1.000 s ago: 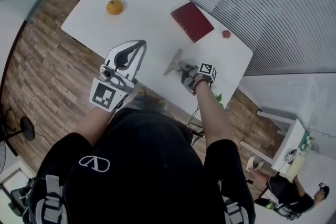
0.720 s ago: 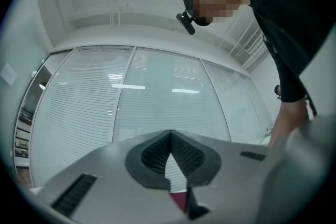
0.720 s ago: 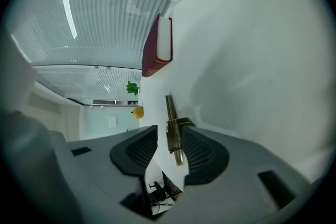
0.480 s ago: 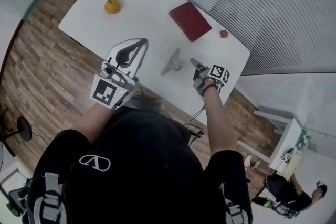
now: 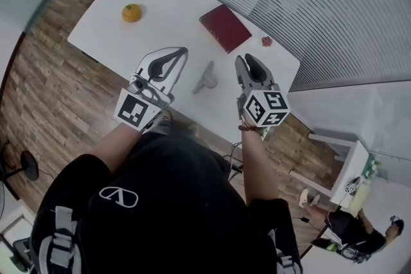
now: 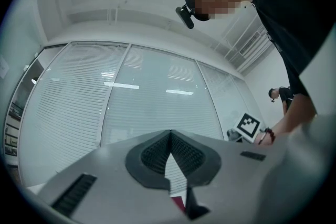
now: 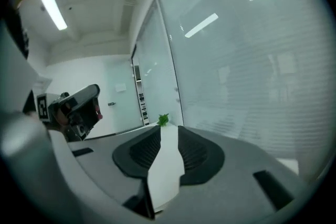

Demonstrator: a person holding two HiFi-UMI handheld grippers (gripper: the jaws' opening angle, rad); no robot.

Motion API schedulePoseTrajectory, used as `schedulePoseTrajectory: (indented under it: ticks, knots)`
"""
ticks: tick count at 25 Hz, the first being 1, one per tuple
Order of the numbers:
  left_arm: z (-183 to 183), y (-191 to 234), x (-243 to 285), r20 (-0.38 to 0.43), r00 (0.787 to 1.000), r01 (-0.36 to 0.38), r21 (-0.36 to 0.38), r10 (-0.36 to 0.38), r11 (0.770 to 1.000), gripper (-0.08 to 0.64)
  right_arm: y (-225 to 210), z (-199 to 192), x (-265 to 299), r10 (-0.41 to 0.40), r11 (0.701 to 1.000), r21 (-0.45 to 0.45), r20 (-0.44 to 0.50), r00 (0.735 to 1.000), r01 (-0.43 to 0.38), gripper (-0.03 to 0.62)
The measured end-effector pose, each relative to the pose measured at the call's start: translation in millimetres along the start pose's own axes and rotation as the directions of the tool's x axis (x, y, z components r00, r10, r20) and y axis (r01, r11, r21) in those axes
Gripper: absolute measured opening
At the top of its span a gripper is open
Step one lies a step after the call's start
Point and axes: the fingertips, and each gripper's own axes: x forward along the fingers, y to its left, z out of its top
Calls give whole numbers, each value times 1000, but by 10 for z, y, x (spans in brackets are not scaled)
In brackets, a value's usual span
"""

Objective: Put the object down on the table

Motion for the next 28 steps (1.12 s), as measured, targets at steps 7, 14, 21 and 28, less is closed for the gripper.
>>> schedulePoseTrajectory:
  ticks: [7,14,21,28]
  knots:
    - [42,-45,85,17,999,34,-2,-34,999,5,389,521,-370,-97,932,-329,175,980,151,41]
    - [37,-89,130,24,997,70,-7,-70,997,5,529,700,-612,-120,897,-377,291,949,229,6]
    - [15,-113,153,15,997,80,-16,-79,997,5,538,633,-697,-134,897,-366,308,942,247,6]
    - [3,-136,162,8,997,79,-18,-79,997,5,496,505,-711,-163,890,-370,284,945,265,3]
